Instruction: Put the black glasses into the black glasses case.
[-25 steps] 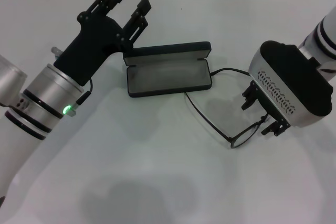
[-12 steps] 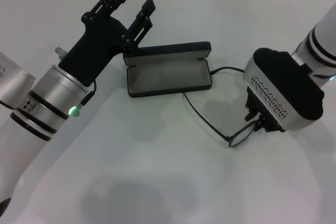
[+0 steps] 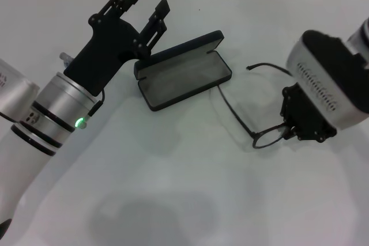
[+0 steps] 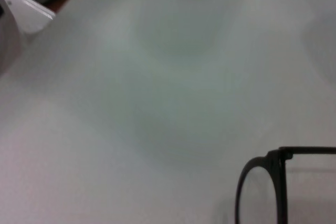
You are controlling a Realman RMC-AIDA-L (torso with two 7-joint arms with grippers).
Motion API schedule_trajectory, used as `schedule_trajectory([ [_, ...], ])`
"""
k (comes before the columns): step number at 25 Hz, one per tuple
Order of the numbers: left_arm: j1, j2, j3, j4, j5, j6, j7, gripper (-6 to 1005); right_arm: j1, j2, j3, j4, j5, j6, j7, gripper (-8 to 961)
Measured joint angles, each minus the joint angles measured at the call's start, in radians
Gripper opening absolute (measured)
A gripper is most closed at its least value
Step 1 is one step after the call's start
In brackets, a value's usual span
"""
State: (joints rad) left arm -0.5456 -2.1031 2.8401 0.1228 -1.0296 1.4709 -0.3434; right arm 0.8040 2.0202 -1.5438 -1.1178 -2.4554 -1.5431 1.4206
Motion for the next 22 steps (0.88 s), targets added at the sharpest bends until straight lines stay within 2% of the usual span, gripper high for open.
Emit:
schedule_trajectory([
  [5, 0.027, 0.000, -0.038, 0.033, -0.003, 0.007, 0.070, 590, -0.079, -0.001, 0.091, -0.105, 0.052, -0.062, -0.057, 88],
  [9, 0.054, -0.001, -0.116, 0.088, -0.003, 0.009, 0.073, 592, -0.182, -0.001, 0.216, -0.175, 0.215, -0.099, -0.175, 60],
  [11, 0.054, 0.001, -0.127, 0.095, 0.003, 0.004, 0.059, 597, -0.228, 0.002, 0.280, -0.175, 0.324, -0.081, -0.239, 43],
  [16, -0.005, 0.016, -0.125, 0.050, 0.115, 0.030, -0.087, 602, -0.329, 0.002, 0.323, -0.063, 0.590, 0.127, -0.398, 43],
  [19, -0.067, 0.019, -0.121, -0.062, 0.190, 0.106, -0.239, 603, -0.332, 0.003, 0.320, 0.042, 0.675, 0.197, -0.458, 44],
  [22, -0.136, 0.028, -0.118, -0.156, 0.293, 0.195, -0.363, 603, -0.300, -0.001, 0.323, 0.166, 0.753, 0.199, -0.523, 44],
])
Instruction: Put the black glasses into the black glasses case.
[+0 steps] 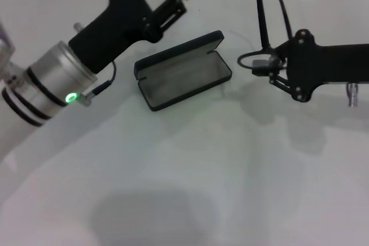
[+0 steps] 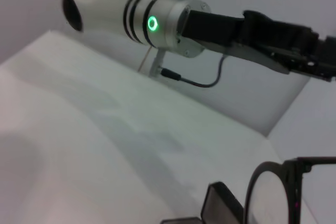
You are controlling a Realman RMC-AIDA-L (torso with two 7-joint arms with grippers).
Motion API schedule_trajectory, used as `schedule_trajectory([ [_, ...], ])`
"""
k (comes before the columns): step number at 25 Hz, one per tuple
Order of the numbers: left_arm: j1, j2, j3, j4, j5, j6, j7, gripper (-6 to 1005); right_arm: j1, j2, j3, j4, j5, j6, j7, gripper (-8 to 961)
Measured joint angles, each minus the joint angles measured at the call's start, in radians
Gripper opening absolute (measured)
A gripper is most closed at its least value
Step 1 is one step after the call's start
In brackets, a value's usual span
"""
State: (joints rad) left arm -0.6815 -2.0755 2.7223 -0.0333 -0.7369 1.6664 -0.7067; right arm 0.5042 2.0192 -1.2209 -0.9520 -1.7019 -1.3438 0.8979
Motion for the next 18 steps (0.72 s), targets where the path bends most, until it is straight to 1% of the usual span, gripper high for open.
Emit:
schedule_trajectory([
  [2, -0.033, 0.010, 0.000, -0.017, 0.059, 0.039, -0.032, 603, 0.010, 0.000, 0.001, 0.034, 0.016, -0.001, -0.026, 44],
  [4, -0.075, 0.025, 0.000, -0.019, 0.121, 0.068, -0.069, 603, 0.014, 0.001, -0.004, 0.054, 0.022, -0.002, -0.056, 44],
  [8, -0.151, 0.047, 0.001, -0.022, 0.229, 0.081, -0.145, 603, 0.015, 0.006, -0.030, 0.057, 0.038, -0.002, -0.110, 45],
  [12, -0.205, 0.050, 0.001, -0.039, 0.291, 0.080, -0.191, 602, 0.024, 0.004, -0.049, 0.059, 0.054, -0.002, -0.133, 45],
  [14, -0.229, 0.044, 0.002, -0.080, 0.304, 0.075, -0.252, 602, 0.026, 0.005, -0.050, 0.057, 0.057, -0.002, -0.152, 45],
  [18, -0.250, 0.040, 0.017, -0.130, 0.309, 0.059, -0.365, 602, 0.024, 0.007, -0.075, 0.049, 0.091, -0.002, -0.195, 44],
])
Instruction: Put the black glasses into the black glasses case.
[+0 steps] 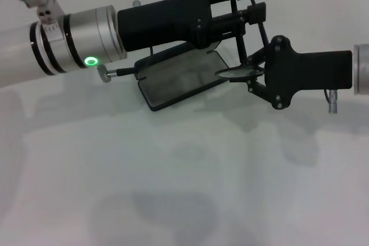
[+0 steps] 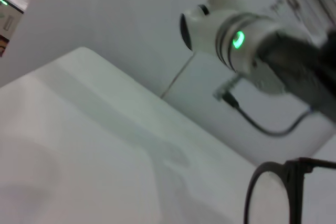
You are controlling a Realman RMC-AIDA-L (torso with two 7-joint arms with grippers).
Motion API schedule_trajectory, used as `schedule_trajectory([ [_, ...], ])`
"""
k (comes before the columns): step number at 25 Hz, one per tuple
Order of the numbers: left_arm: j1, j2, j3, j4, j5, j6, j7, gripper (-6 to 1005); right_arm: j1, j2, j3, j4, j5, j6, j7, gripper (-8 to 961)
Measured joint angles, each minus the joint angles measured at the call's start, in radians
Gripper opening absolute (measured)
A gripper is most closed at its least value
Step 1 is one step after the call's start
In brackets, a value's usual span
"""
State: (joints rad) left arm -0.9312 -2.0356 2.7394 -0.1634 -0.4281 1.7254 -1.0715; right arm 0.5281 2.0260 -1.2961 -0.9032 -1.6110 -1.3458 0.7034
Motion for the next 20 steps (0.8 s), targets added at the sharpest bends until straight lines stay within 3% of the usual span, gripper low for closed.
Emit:
schedule_trajectory([
  [7, -0.039, 0.006, 0.098, -0.014, -0.002, -0.024, -0.110, 603, -0.008, 0.000, -0.015, -0.003, 0.039, 0.000, -0.070, 43],
  [16, -0.061, 0.000, 0.102, -0.032, 0.020, -0.025, -0.159, 602, -0.012, 0.001, -0.049, 0.002, 0.073, 0.009, -0.122, 41],
  [20, -0.050, 0.006, 0.102, -0.032, -0.029, 0.001, -0.154, 601, -0.033, 0.000, -0.038, 0.005, 0.080, 0.012, -0.147, 41],
])
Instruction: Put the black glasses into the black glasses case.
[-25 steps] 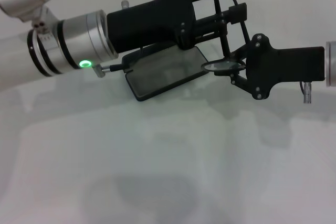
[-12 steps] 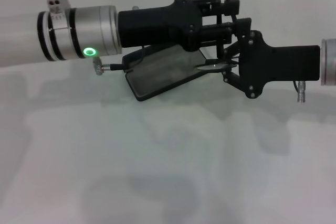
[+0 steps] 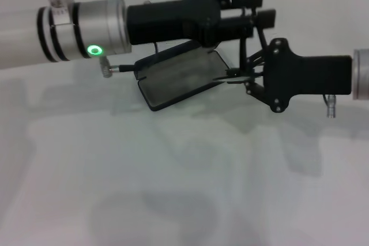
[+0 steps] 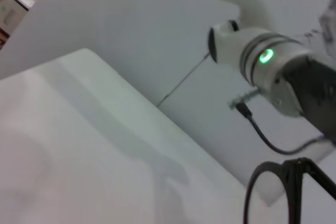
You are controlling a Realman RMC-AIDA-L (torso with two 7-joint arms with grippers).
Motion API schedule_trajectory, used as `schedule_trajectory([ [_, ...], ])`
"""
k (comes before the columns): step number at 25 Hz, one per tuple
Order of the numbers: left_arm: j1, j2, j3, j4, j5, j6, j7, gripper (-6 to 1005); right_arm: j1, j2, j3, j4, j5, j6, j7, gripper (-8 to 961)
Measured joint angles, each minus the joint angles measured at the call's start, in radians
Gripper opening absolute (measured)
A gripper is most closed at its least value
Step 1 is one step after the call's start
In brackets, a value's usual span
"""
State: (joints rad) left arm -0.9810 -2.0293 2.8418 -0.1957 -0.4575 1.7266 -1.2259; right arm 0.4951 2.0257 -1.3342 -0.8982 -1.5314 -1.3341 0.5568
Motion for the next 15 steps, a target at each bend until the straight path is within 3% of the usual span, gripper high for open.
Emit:
schedule_trajectory([
  [6, 0.061, 0.036, 0.000, -0.021, -0.072, 0.020, -0.006, 600, -0.073, -0.003, 0.007, -0.009, 0.141, -0.063, -0.144, 41],
  [15, 0.103, 0.010, 0.001, -0.077, -0.116, -0.139, -0.012, 599, -0.086, -0.009, 0.007, 0.000, 0.169, -0.340, -0.205, 42],
])
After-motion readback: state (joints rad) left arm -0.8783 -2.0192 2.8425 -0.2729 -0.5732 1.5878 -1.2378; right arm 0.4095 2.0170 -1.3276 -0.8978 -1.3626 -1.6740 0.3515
